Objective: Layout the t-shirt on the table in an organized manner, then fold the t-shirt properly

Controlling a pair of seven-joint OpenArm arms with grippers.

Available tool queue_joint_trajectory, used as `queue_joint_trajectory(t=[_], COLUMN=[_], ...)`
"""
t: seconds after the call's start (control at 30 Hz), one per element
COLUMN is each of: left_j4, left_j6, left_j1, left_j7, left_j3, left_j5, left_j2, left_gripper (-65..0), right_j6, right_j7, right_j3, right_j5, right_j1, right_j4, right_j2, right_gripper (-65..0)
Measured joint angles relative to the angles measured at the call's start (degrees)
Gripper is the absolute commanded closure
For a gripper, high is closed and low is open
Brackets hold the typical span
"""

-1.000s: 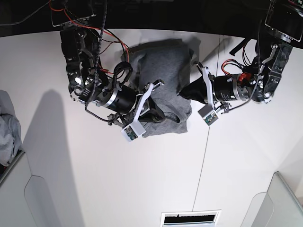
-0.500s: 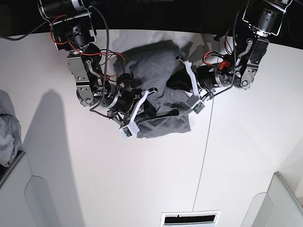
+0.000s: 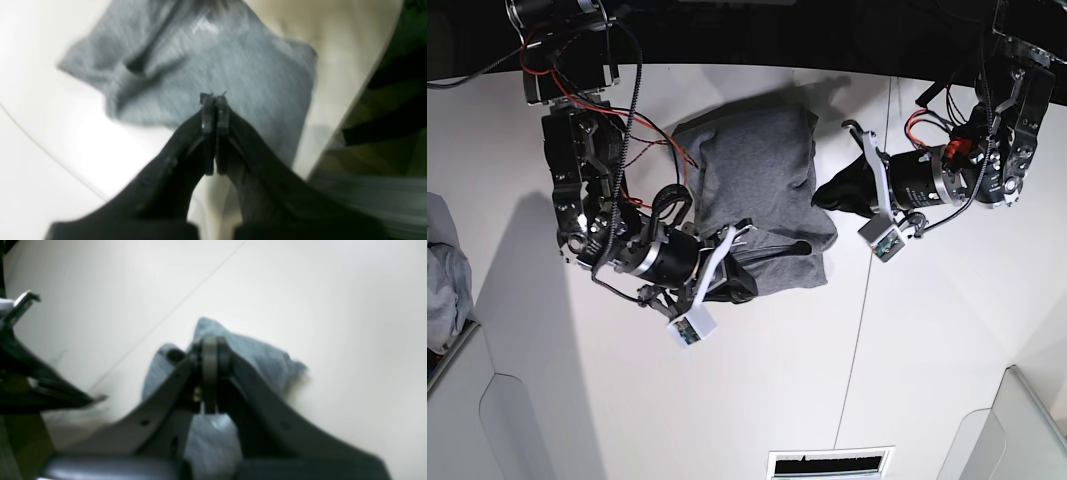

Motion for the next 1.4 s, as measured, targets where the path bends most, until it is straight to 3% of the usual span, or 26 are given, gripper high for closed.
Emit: queue_joint_trajectory(t=[0.23,0.43,0.7,0.87,1.13,1.23,1.4], left_j4=[4.24,5.33,4.04,-1.33,-4.72,-4.76,-4.94], left_j6=[0.04,0.07,0.02,0.04,0.02,0.02,0.04], left_j1=[14.86,25.44,33.44,34.01,35.12,37.05,38.82], left_j7=[0.55,1.9,1.84,1.51,2.38,2.4,2.38], left_j3=[-15.67,-24.72,-25.14,-25.14,-25.14,-25.14,-25.07], left_j5=[-3.85,-6.91,-1.42,-1.05,0.57,0.52,0.57], left_j2=[-1.09,-0.52,2.47,2.75,2.75,2.78,2.84], left_gripper=[0.0,0.0,0.0,0.0,0.0,0.0,0.0], right_j6=[-1.55,-1.33,-1.36,-1.33,-1.38,-1.29,0.59], right_j7=[-0.68,-0.46,-0.22,-0.42,-6.69,-8.46,-9.55], right_j3=[10.45,10.82,3.08,-3.45,1.84,4.15,6.16], right_j5=[0.52,2.14,3.8,2.99,3.91,7.63,8.07], right_j1=[-9.35,-14.49,-18.32,-19.02,-20.63,-25.64,-37.79], right_j4=[0.15,-0.09,-0.39,-0.42,8.61,14.69,22.67], right_j2=[3.8,4.33,4.15,1.77,2.99,4.87,8.46], right_gripper=[0.0,0.0,0.0,0.0,0.0,0.0,0.0])
